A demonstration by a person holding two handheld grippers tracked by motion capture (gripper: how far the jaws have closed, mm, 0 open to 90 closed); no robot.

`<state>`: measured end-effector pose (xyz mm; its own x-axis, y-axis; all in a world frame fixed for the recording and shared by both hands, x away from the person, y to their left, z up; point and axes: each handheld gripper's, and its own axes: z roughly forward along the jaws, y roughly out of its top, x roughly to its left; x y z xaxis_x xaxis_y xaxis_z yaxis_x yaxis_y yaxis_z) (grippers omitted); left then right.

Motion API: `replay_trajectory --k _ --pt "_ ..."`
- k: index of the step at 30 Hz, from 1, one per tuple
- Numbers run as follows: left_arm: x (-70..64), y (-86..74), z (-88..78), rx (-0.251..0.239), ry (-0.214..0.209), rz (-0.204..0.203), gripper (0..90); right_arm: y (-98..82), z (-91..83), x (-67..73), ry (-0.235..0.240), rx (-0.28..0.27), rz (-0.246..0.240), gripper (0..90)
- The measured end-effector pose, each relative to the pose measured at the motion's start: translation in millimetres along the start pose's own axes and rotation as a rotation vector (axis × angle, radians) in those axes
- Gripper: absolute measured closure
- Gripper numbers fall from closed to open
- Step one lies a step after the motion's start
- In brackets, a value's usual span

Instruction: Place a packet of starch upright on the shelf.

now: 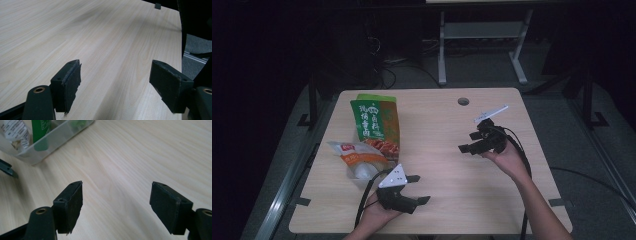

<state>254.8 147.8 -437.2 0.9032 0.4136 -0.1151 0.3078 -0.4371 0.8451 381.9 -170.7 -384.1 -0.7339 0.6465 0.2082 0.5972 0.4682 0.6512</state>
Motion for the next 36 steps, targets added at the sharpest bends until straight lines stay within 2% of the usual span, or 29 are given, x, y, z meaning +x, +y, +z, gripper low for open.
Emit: replay_trajectory --k 10,14,20,24,25,36 --pt "0.4 -0.4 0.4 -0.002 -0.004 -0.006 24.8 -23.8 -8.2 0.5 -0.006 -0.01 0.032 26.1" --pt "0.2 -0.3 0.4 0.001 -0.003 0.003 24.8 -29.9 -12.5 0.8 -0.009 -0.01 0.04 26.1" --pt "0.1 -0.4 -0.5 0.003 -0.003 -0.004 24.7 -39.6 -16.7 2.3 -0.014 -0.01 0.047 26.0" --pt "-0.2 -0.7 -0.5 -0.003 -0.002 -0.002 24.8 -45.5 -18.0 3.3 -0.017 -0.01 0.039 26.0" --pt "0.0 -0.6 -0.8 -0.003 -0.002 -0.001 24.7 -46.7 -18.4 4.5 -0.016 -0.007 0.052 26.1" --pt "0.3 -0.8 -1.5 -0.008 0.0 0.001 24.7 -64.7 -24.1 7.4 -0.019 -0.019 0.068 26.1"
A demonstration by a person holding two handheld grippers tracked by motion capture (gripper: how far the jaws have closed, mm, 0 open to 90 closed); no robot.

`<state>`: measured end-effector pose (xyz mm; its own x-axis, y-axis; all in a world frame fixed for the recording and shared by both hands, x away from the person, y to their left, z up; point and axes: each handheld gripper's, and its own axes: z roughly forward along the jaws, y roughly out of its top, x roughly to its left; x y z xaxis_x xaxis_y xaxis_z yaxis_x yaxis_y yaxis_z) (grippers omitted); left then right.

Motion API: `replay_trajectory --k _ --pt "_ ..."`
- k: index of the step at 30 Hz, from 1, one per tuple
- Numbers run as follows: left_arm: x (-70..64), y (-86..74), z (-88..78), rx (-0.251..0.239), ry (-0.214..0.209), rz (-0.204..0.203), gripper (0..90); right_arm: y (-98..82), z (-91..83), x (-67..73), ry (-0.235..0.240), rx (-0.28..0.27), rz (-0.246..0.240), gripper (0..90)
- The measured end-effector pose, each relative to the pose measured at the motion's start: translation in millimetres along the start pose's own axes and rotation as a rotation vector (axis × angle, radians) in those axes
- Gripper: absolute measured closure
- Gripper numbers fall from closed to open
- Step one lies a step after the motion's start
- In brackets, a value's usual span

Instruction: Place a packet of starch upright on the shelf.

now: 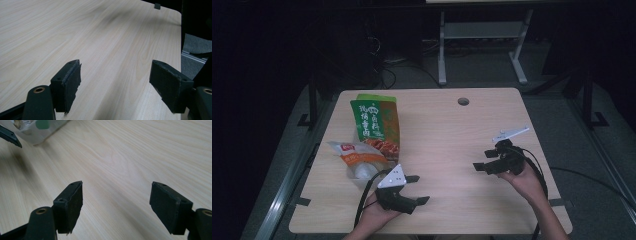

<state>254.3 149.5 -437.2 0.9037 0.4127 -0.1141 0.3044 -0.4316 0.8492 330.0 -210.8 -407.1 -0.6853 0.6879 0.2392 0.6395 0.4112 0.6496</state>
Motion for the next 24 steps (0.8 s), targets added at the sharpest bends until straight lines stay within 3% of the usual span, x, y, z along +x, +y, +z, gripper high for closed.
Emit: replay_trajectory --k 5,13,24 --pt "-0.6 -0.3 0.1 0.011 -0.001 0.002 24.8 -7.9 -3.9 0.3 0.001 -0.023 0.016 26.1" --pt "-1.5 -0.6 -0.4 0.01 0.0 0.001 24.8 -24.1 -3.7 2.5 -0.009 -0.019 0.014 26.1" --pt "-4.4 -0.9 0.1 0.011 -0.003 0.009 24.8 -44.4 -4.6 7.9 -0.01 -0.016 0.052 26.1"
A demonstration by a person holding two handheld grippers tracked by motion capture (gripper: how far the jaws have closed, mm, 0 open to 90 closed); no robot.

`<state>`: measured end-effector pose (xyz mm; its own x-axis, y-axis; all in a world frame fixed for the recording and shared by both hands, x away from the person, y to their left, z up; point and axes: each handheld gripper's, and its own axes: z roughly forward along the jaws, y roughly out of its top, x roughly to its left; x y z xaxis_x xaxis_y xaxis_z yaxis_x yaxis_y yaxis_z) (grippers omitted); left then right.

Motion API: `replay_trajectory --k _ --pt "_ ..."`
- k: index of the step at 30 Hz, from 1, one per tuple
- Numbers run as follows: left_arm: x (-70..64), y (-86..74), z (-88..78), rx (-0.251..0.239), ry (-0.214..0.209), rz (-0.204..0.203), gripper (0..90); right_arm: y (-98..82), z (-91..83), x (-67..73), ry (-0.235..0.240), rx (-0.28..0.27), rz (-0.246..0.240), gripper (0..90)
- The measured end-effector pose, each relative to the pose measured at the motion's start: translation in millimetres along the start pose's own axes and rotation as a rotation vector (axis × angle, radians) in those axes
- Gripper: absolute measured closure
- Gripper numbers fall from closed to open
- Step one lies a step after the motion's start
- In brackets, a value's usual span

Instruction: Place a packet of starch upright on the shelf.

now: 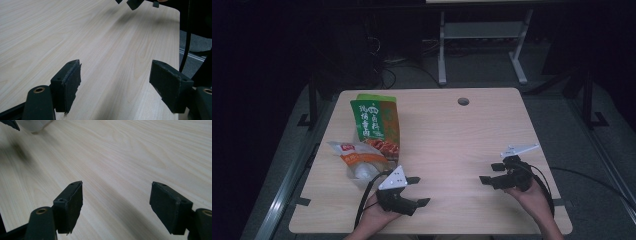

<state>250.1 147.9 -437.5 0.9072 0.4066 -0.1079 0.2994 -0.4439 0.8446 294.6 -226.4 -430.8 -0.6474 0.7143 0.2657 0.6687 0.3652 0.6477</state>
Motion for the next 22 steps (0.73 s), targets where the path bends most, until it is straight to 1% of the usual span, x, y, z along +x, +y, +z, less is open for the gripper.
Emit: replay_trajectory --k 9,11,12,14,15,17,20,22 --pt "0.1 -1.1 0.5 0.005 0.005 -0.003 24.7 -13.3 -3.8 5.6 -0.008 -0.016 0.007 26.0" --pt "-0.6 -1.2 1.2 0.005 0.005 0.001 24.8 -16.1 -4.5 7.1 -0.017 -0.023 0.002 26.0" --pt "-1.1 -1.3 1.6 0.006 0.004 0.001 24.7 -17.3 -4.8 7.6 -0.023 -0.03 -0.008 25.8" --pt "-1.6 -1.9 2.6 0.006 0.003 -0.002 24.7 -19.2 -5.8 10.7 -0.031 -0.042 -0.005 25.7" --pt "-1.6 -2.2 3.1 0.008 0.003 -0.005 24.7 -20.4 -6.0 11.3 -0.036 -0.053 -0.017 25.7" --pt "-1.3 -3.1 4.3 0.01 0.001 -0.009 24.7 -23.2 -5.7 12.7 -0.04 -0.066 -0.021 25.5" --pt "-1.4 -3.5 6.0 0.016 -0.001 -0.011 24.7 -28.4 -4.4 13.4 -0.031 -0.084 -0.012 25.3" --pt "-1.5 -2.9 6.5 0.015 -0.001 -0.004 24.7 -30.9 -2.9 15.4 -0.029 -0.085 -0.007 25.4"
